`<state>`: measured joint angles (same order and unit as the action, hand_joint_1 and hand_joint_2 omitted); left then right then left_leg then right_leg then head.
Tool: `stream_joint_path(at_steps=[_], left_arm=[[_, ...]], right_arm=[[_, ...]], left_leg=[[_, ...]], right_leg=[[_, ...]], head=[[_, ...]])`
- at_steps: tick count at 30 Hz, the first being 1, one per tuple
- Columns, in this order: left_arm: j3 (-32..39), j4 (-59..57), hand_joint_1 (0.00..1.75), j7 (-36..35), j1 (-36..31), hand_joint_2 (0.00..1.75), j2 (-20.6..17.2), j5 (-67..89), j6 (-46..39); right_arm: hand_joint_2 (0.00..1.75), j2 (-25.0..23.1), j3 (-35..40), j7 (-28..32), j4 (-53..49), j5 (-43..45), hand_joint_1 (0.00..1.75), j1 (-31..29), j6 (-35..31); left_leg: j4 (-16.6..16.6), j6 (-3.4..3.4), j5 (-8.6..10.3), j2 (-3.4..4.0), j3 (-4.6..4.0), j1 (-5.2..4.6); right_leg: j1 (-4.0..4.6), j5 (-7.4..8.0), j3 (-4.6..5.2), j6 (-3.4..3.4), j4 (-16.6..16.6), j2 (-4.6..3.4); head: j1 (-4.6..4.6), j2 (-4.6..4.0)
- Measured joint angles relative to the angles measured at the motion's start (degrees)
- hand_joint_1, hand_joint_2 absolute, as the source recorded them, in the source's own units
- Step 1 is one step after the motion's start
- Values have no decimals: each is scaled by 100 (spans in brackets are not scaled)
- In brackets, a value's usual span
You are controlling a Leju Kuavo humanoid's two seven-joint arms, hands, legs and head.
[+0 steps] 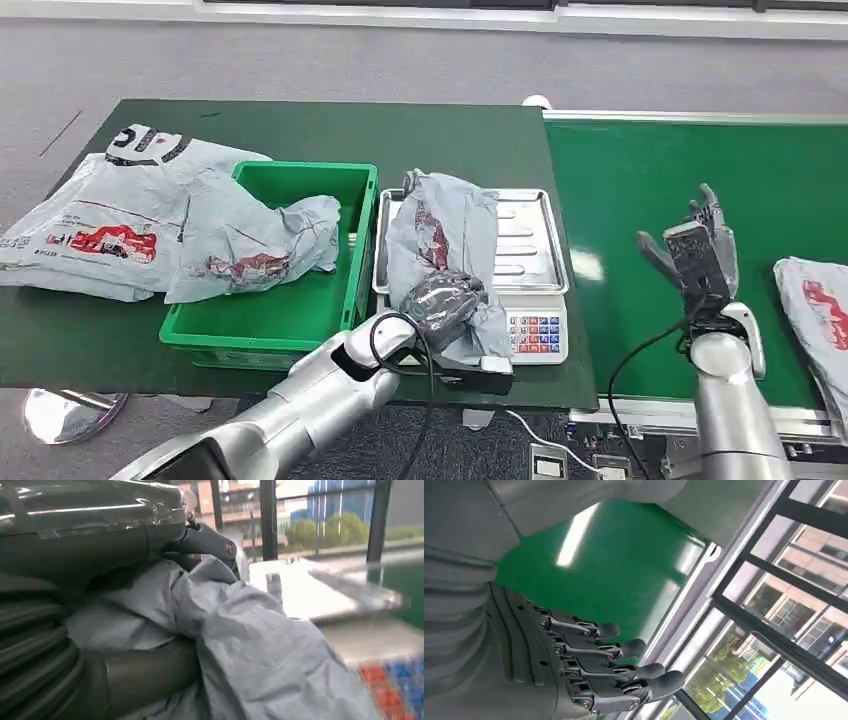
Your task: Moved the parcel from conveyor to table for the left to box.
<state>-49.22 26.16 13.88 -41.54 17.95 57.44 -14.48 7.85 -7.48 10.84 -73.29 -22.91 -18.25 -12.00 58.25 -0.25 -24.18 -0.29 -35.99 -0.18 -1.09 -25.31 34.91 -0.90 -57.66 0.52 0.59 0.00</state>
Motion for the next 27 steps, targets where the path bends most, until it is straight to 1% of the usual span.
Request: stream_joint_path(at_steps=[6,9,13,18,21,24,27], left_arm=[[85,236,175,-39,-174,175,-13,-35,-116],[138,425,175,-107,-185,175,-33,-24,-539],[411,1148,175,-155,-348,175,-103,-173,-678],[780,1929,175,-431,-649,175,-127,-208,-678],[993,2202,175,-621,-753,175,-210,20,-910],[1203,2230,175,-940,-839,175,-271,704,-1394],[1364,2195,175,-1014,-883,175,-315,986,-1592]], right_arm=[[175,-30,-2,-13,-57,-57,0,0,48],[175,-39,-2,-13,-50,-99,0,-47,57],[175,-81,-2,-20,37,-207,0,-274,-10],[175,-96,-46,33,87,-219,0,-305,-70],[175,-68,-85,192,127,-17,0,-284,-43],[175,-11,-85,269,324,136,0,-393,-96],[175,18,-85,280,492,184,0,-502,-144]], left_leg=[[-1,0,0,0,0,0],[0,0,1,-1,-5,0],[0,1,4,-2,-4,-1],[1,3,6,-9,-6,-1],[0,2,5,-6,-6,0],[0,2,5,-3,-5,0],[0,1,8,-7,-5,0]], right_leg=[[0,0,0,0,0,0],[-1,0,0,0,-2,2],[-1,2,2,0,-2,3],[-1,2,2,0,-2,12],[0,2,2,0,-2,7],[0,2,3,0,-2,5],[0,2,1,0,-2,10]], head=[[0,0],[0,0],[0,0],[0,0],[0,0],[0,0],[0,0]])
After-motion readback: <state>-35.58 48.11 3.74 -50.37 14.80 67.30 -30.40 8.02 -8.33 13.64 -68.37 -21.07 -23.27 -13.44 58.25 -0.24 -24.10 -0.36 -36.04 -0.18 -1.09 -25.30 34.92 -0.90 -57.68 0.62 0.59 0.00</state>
